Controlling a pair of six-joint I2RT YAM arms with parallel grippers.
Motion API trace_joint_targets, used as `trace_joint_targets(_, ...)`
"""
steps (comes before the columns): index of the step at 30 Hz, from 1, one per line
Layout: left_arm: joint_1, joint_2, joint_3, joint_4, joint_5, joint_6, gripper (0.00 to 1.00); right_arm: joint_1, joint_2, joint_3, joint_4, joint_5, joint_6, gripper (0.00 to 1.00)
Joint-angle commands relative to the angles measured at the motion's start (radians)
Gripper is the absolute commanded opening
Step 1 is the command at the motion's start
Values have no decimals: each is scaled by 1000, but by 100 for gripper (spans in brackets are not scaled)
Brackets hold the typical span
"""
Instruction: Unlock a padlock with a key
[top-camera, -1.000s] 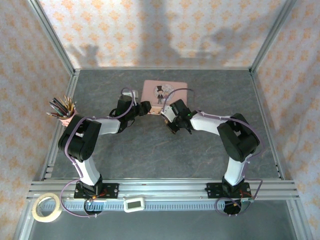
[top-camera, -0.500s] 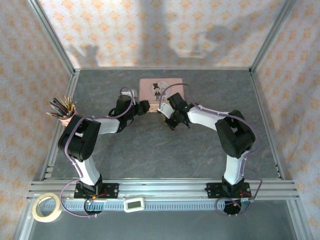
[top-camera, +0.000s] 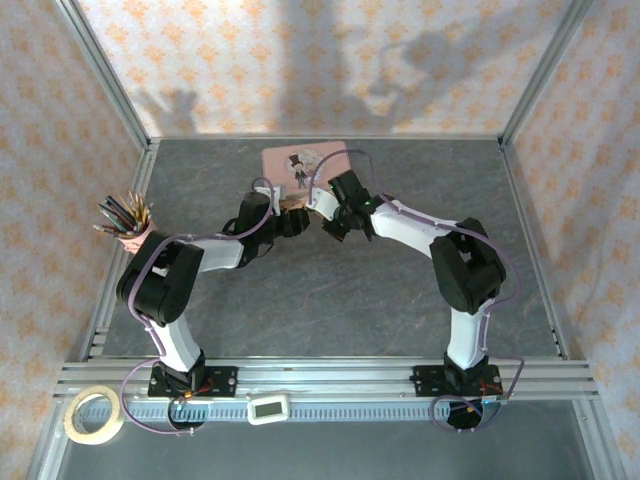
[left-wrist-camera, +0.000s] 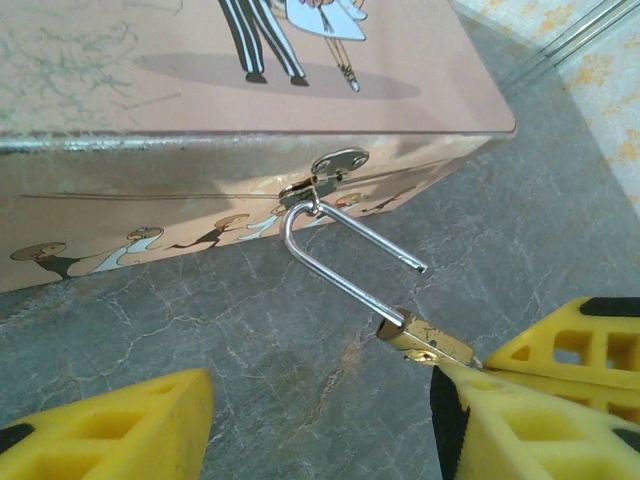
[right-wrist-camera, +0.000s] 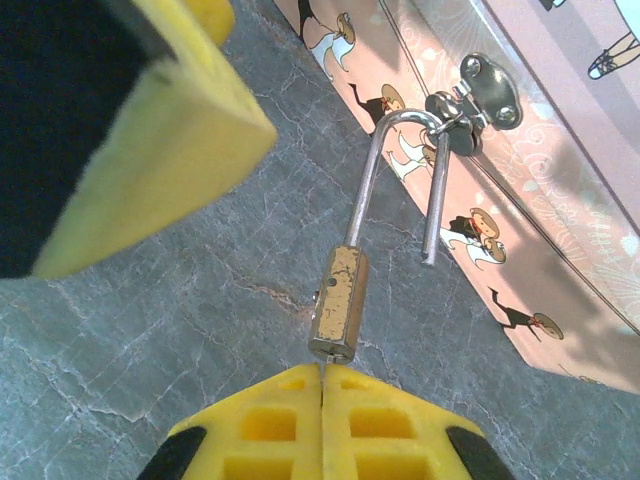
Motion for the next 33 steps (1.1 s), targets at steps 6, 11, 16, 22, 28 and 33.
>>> trace_joint_targets(6,15,-85,-55,58,-61,-171,62,9,-83,-118,90,-61,57,0)
trace_joint_targets(11,-33,-95,-174,279,-107,-392,58,9,-108,-173,158,-107,125,0)
trace_joint_targets(16,-123,-76,-210,353,-220,-522,56,14,-136,-217,239,-208,226,0)
trace_joint_targets(22,-143,-22,-241,474,-278,-614,53,28,-154,-273,313,-237,278,0)
trace_joint_targets(28,-149,53,-175,438,-301,-637,53,32,-139,-268,288,-196,273,0)
trace_joint_targets(33,-152,97,-153,433,-317,-615,53,17,-152,-253,297,3,359,4)
